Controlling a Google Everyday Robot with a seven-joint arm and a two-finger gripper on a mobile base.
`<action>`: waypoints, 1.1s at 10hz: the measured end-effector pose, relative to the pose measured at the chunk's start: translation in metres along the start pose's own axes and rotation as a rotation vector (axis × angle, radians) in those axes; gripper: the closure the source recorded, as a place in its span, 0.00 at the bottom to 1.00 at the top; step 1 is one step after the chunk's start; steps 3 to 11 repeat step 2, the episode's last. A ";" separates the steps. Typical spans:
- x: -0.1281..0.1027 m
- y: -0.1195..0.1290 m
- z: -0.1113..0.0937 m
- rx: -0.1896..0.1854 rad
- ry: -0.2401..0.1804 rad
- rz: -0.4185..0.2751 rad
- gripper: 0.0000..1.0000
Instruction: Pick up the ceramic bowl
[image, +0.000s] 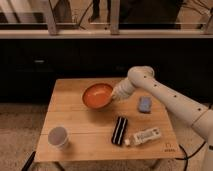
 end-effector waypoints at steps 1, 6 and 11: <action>-0.001 -0.003 -0.004 -0.004 -0.004 -0.004 0.98; -0.002 -0.005 -0.005 -0.007 -0.007 -0.008 0.98; -0.002 -0.005 -0.005 -0.007 -0.007 -0.008 0.98</action>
